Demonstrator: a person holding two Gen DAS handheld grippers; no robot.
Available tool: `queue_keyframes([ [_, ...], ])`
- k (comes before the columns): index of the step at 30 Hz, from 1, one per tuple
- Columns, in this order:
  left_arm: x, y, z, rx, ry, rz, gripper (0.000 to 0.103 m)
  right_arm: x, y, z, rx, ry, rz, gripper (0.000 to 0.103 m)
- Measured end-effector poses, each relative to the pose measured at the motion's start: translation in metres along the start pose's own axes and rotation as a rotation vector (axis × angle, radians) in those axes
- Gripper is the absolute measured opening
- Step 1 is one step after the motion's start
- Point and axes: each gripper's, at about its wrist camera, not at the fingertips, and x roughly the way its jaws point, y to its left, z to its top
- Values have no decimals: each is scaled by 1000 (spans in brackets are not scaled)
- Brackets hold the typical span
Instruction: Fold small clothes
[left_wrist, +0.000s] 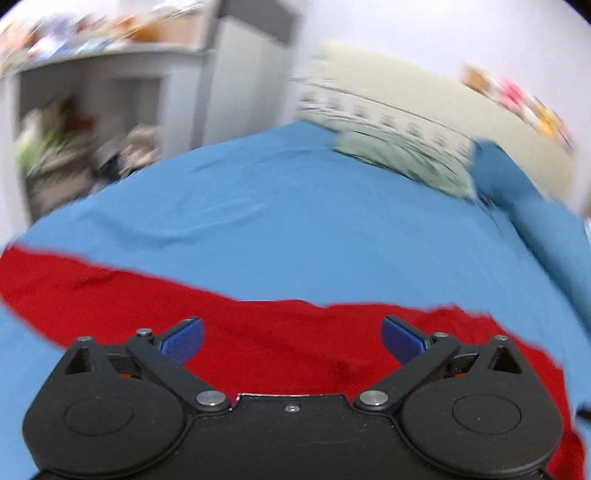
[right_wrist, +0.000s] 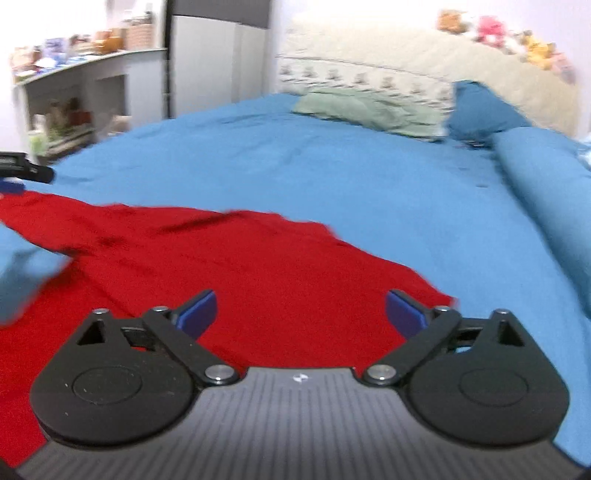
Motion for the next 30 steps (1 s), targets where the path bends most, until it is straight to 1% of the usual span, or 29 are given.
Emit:
queue_keyframes([
  [2, 2, 41, 3, -118, -6, 60, 103, 9, 23, 17, 5, 30, 43, 103],
  [5, 6, 107, 3, -295, 39, 142, 103, 27, 59, 33, 7, 51, 91, 103],
  [8, 10, 160, 2, -433, 53, 184, 101, 45, 92, 37, 14, 64, 131, 103],
  [9, 10, 173, 2, -460, 51, 195, 100, 51, 104, 37, 11, 71, 140, 103],
  [11, 17, 202, 3, -506, 57, 220, 89, 63, 124, 39, 1, 85, 154, 103],
  [12, 23, 215, 2, -537, 65, 218, 79, 68, 131, 39, -3, 89, 161, 103],
  [13, 27, 224, 1, -563, 68, 211, 72, 73, 138, 39, -8, 93, 165, 103],
  [15, 29, 236, -1, -606, 32, 180, 68, 82, 149, 38, -15, 97, 171, 103],
  [17, 33, 245, 2, -616, 8, 176, 62, 88, 156, 36, -12, 103, 176, 103],
  [18, 34, 250, 2, -616, -5, 180, 56, 92, 158, 35, -6, 110, 179, 103],
  [19, 38, 248, 4, -620, -13, 186, 45, 94, 161, 34, 0, 114, 179, 103],
  [20, 42, 251, 7, -626, -21, 195, 36, 96, 160, 32, 9, 115, 178, 103],
  [21, 53, 253, 12, -629, -24, 202, 9, 98, 159, 31, 21, 116, 177, 103],
  [22, 58, 253, 13, -634, -15, 203, 4, 98, 158, 30, 32, 115, 173, 103],
  [23, 61, 253, 13, -640, -18, 194, 4, 98, 155, 30, 42, 111, 169, 103],
  [24, 60, 249, 14, -631, -23, 204, 4, 96, 151, 29, 52, 106, 165, 103],
  [26, 53, 235, 19, -587, -32, 223, 4, 92, 143, 25, 75, 92, 151, 103],
  [28, 45, 211, 33, -505, -73, 208, 4, 87, 132, 25, 105, 74, 141, 103],
  [30, 34, 180, 51, -390, -113, 179, 4, 82, 119, 26, 136, 66, 123, 103],
])
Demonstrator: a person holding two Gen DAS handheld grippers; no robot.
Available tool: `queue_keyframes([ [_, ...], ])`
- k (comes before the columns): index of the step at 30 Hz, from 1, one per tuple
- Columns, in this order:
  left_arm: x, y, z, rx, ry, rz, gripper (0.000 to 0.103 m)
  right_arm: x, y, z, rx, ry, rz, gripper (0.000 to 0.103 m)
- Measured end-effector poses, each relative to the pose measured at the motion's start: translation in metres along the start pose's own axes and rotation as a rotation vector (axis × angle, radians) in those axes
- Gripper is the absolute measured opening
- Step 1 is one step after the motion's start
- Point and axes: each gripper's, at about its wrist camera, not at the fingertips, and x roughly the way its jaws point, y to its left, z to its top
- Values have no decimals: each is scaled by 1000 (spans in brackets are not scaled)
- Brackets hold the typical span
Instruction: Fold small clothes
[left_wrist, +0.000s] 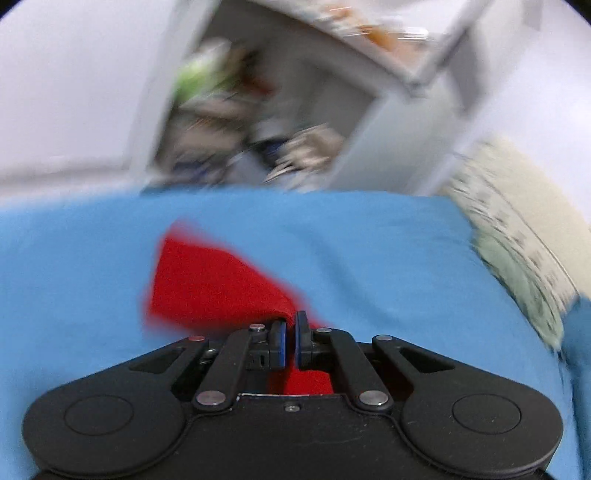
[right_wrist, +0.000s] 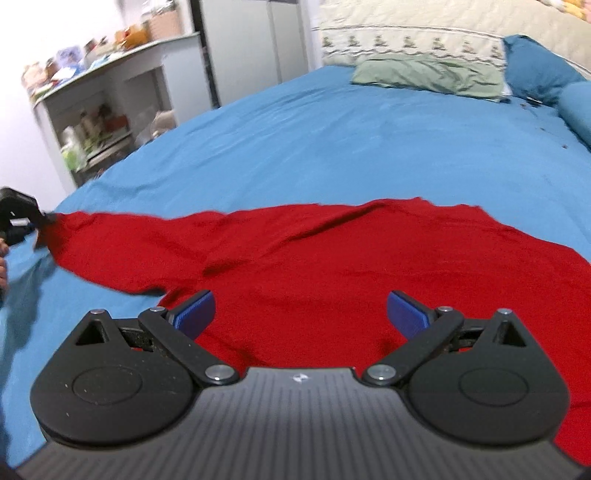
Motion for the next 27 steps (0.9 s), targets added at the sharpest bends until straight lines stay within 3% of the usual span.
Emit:
queue_keyframes([
  [4, -42, -87, -7, 228, -79, -126, 4, -22, -29, 7, 58, -15, -54, 103],
  [7, -64, -164, -36, 392, -81, -239, 4, -45, -55, 15, 69, -41, -112, 103],
  [10, -80, -240, -91, 539, -17, -386, 4, -72, -86, 18, 92, -59, -176, 103],
  [13, -84, -299, -170, 683, 113, -504, 4, -97, -120, 12, 117, -61, -237, 103],
  [16, -71, -330, -258, 813, 256, -532, 4, -110, -148, -2, 147, -35, -267, 103],
  [18, -61, -332, -304, 842, 347, -522, 4, -112, -162, -13, 163, 0, -272, 103],
  [20, -57, -330, -327, 852, 379, -497, 4, -111, -169, -23, 164, 22, -269, 103],
  [22, -60, -330, -334, 878, 354, -489, 7, -110, -174, -30, 162, 32, -262, 103],
  [23, -63, -331, -334, 893, 345, -489, 10, -109, -175, -31, 163, 30, -254, 103],
  [25, -71, -332, -327, 912, 328, -474, 49, -111, -175, -32, 169, 15, -230, 103],
  [27, -86, -322, -312, 930, 280, -448, 67, -112, -171, -27, 157, -5, -209, 103],
])
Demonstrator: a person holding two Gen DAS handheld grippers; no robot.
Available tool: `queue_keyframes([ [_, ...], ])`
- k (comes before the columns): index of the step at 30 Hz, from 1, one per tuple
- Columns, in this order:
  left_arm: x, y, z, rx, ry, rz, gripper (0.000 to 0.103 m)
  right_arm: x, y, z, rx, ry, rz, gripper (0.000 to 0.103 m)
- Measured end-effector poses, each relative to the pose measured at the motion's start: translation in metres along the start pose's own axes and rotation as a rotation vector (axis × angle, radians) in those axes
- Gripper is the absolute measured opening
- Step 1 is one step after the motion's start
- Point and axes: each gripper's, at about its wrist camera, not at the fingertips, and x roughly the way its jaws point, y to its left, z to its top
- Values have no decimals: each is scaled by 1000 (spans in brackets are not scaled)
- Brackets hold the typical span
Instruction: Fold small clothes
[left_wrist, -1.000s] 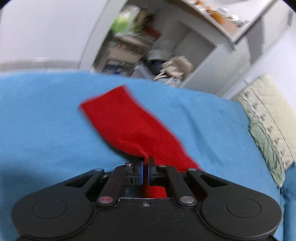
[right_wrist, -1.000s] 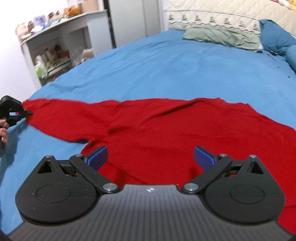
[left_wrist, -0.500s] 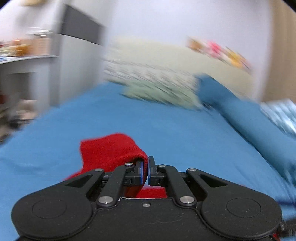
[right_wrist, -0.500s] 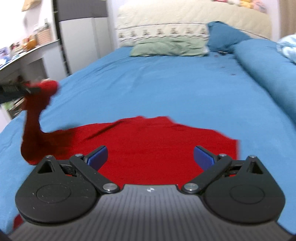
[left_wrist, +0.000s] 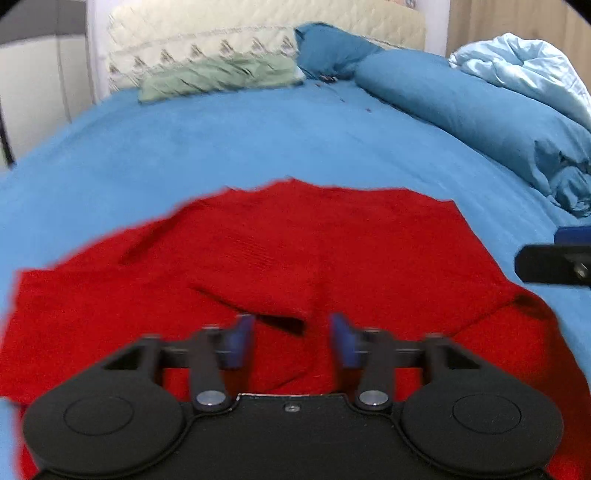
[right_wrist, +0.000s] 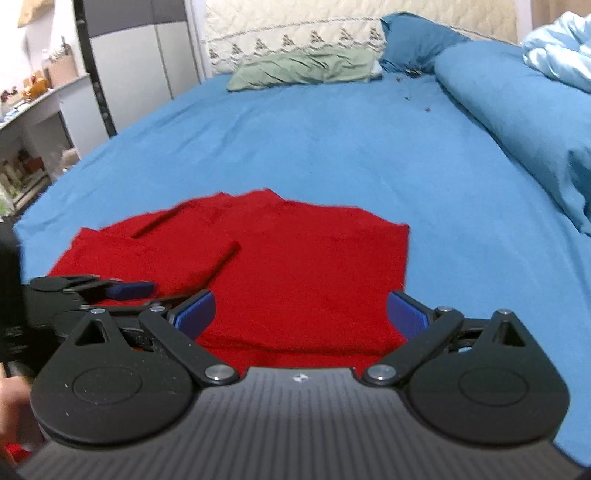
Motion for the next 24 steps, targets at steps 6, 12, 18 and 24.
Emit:
queue_keyframes([
  [6, -61, 77, -20, -33, -101, 147, 103, 7, 45, 19, -146, 16, 99, 103],
  [12, -55, 137, -56, -166, -64, 287, 102, 71, 126, 21, -396, 112, 85, 103],
  [18, -45, 173, -73, -292, -12, 272, 101, 136, 182, 8, -596, 174, -11, 77],
  [24, -49, 182, -72, -317, -2, 288, 100, 169, 190, 16, -567, 194, -55, 45],
])
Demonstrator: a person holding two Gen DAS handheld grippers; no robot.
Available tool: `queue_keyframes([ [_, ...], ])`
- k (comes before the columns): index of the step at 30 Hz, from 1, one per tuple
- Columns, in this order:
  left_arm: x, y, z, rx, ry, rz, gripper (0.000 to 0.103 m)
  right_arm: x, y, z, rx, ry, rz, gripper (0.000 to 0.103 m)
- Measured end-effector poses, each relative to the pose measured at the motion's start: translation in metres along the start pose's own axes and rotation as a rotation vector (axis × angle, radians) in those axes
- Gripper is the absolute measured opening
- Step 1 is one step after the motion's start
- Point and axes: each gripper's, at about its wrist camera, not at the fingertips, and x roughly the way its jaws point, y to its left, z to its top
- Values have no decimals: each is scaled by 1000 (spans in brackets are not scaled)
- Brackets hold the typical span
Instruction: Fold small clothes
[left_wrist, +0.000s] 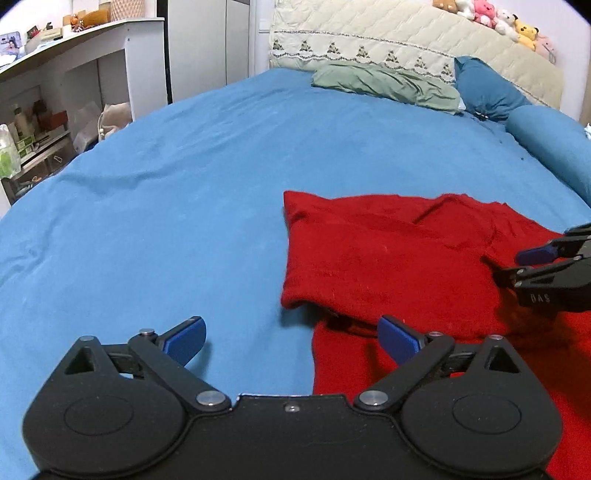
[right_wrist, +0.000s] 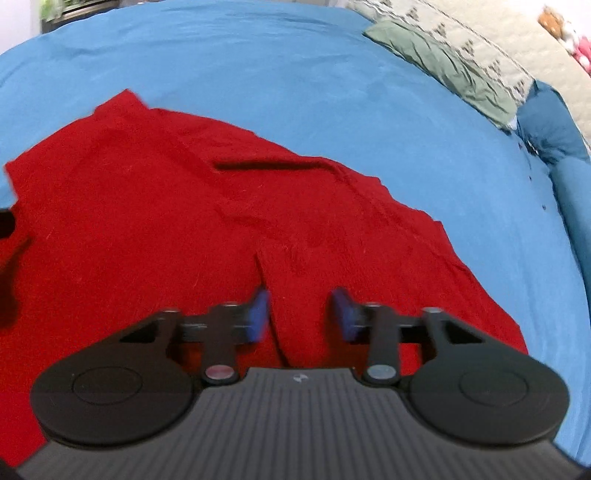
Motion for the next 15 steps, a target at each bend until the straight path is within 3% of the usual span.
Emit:
queue_keyframes([
  [3, 1, 3, -1, -18, 2, -20, 100, 2, -12, 5, 66, 14, 12, 21],
  [9, 3, 1, -2, -14, 14, -20, 100, -46, -63, -12, 260, -110, -15, 21],
  [12, 5, 1, -4, -20, 14, -17, 100, -66, -93, -40, 387, -142, -48, 21],
  [15, 13, 2, -8, -32, 19, -16, 100, -61, -110, -76, 464, -132, -39, 21],
])
